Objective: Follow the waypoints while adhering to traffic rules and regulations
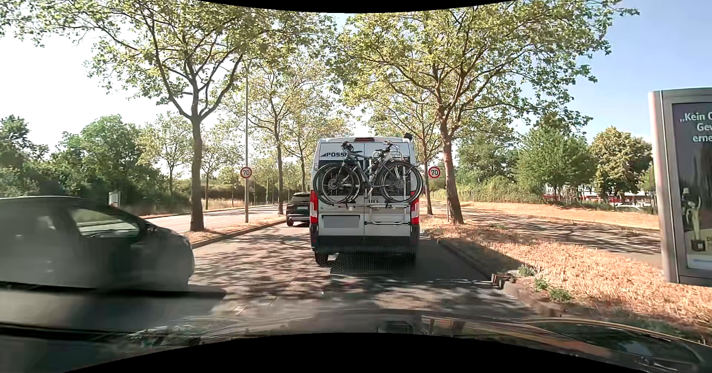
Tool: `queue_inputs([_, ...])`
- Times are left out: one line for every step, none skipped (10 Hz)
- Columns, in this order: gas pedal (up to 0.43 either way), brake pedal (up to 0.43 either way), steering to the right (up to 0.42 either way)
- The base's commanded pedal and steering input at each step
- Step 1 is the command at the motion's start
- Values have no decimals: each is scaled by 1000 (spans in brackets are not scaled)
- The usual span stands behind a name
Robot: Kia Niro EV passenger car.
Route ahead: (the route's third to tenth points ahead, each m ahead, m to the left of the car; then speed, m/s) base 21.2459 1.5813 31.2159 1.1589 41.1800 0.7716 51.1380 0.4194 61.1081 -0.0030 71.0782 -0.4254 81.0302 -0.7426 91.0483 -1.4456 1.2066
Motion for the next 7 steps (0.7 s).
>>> queue_inputs([248,0,35])
queue_inputs([248,0,35])
queue_inputs([248,0,36])
queue_inputs([240,0,38])
queue_inputs([228,0,38])
queue_inputs([177,0,38])
queue_inputs([110,0,38])
